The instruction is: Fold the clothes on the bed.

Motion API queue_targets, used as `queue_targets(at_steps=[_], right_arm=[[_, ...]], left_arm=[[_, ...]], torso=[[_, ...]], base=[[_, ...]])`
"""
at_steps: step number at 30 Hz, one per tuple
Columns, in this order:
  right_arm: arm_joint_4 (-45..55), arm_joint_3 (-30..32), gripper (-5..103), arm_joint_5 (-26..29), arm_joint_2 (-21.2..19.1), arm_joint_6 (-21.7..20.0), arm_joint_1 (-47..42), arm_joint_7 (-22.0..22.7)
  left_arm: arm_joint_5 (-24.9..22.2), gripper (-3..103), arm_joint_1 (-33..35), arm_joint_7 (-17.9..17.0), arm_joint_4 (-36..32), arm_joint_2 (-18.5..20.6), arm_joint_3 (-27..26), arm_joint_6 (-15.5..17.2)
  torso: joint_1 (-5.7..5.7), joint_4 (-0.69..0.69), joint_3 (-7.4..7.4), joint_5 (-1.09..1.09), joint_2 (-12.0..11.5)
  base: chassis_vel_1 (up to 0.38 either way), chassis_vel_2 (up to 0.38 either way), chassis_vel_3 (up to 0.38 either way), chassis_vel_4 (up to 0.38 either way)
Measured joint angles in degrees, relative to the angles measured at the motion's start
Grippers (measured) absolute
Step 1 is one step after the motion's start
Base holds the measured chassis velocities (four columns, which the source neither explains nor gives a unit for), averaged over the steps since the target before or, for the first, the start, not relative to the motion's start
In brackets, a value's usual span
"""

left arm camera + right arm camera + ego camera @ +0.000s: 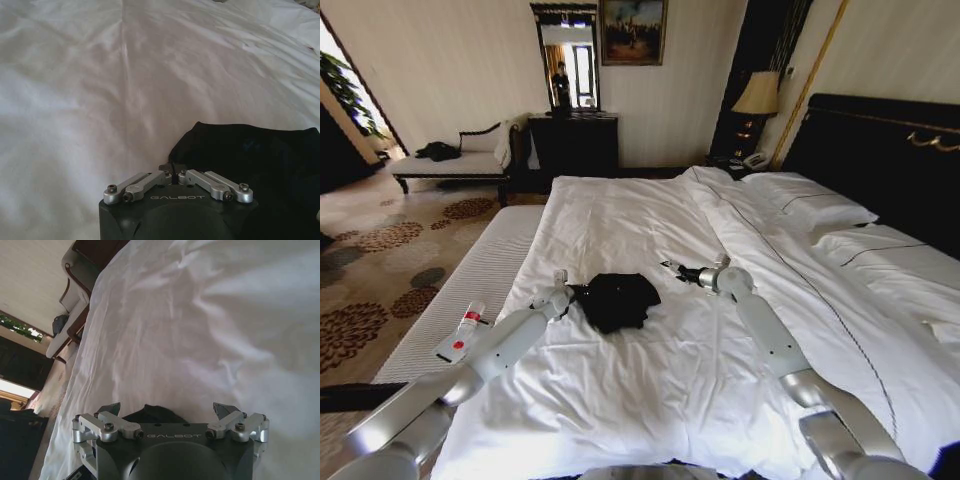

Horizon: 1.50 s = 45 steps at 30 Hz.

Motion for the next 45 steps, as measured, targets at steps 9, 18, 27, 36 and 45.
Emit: queue_targets(at_steps=[9,18,27,36,45], right_arm=[[-3.3,1.2,93,-4.7,3.6,1.7,-1.2,-1.9],[-6.7,1.5,102,-8.5,4.5,2.9,-1.8,-4.7],[-6.8,1.5,80,-8.6,5.8,2.5,-2.0,-4.9],[-6.8,1.2,47,-8.6,6.1,2.0,-2.3,-4.9],[-6.6,1.3,15,-8.5,6.4,1.8,-2.4,-4.2]], left_arm=[[-0.4,0,-0.1,0.0,0.3,0.3,-0.2,-0.1],[-0.6,0,-0.1,-0.5,-0.2,0.1,-0.3,-0.4],[-1.4,0,0.0,-0.9,-0.9,0.9,-0.5,-0.4],[-1.4,0,0.2,-1.0,-0.6,-0.1,-0.3,-0.3],[-1.4,0,0.4,-1.0,-0.4,0.2,-0.3,-0.3]], torso=[[0.0,-0.01,0.0,0.0,0.0],[0.0,0.01,0.0,0.01,0.0],[0.0,0.02,0.0,0.01,0.0],[0.0,-0.01,0.0,0.02,0.0],[0.0,0.0,0.0,0.02,0.0]], base=[[0.0,0.0,0.0,0.0],[0.0,0.0,0.0,0.0],[0.0,0.0,0.0,0.0],[0.0,0.0,0.0,0.0],[0.0,0.0,0.0,0.0]])
